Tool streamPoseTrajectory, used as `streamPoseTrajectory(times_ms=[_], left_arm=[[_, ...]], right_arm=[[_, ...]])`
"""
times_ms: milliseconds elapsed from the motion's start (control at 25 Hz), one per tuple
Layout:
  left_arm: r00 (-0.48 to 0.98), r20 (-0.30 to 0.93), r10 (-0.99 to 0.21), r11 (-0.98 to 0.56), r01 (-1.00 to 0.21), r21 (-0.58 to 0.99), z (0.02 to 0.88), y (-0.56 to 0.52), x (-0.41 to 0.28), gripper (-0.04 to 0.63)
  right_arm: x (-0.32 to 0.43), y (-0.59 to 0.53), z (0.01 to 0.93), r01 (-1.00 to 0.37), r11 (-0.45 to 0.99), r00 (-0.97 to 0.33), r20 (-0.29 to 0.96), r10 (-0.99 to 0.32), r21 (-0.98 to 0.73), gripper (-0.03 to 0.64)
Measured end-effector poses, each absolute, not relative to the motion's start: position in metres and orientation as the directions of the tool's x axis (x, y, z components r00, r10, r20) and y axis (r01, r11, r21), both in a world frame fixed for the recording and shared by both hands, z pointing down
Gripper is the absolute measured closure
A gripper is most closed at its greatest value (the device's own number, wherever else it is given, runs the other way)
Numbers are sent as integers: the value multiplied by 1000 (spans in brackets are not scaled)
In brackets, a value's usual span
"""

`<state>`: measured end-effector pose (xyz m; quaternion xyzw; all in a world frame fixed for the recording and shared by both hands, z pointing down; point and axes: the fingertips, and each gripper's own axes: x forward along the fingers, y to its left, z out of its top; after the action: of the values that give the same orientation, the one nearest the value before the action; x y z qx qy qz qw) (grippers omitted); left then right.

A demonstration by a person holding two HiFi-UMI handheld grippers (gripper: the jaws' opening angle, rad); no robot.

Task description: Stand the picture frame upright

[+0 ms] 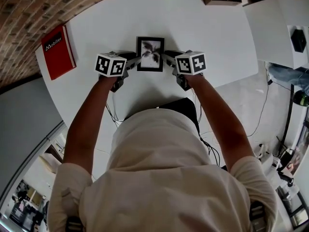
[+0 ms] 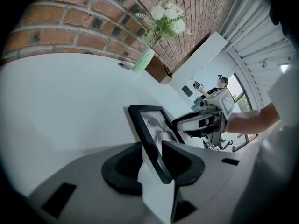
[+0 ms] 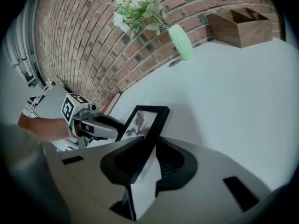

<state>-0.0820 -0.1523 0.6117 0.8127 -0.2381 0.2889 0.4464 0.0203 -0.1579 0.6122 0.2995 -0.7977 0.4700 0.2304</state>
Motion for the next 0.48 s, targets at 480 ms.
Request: streamPoseTrajectory(times_ms=[480], left_arm=[[703, 700, -129, -491, -658, 571, 615, -155, -76, 505]], right_arm=[[14, -159, 615, -678, 377, -728, 650, -221, -631, 551]])
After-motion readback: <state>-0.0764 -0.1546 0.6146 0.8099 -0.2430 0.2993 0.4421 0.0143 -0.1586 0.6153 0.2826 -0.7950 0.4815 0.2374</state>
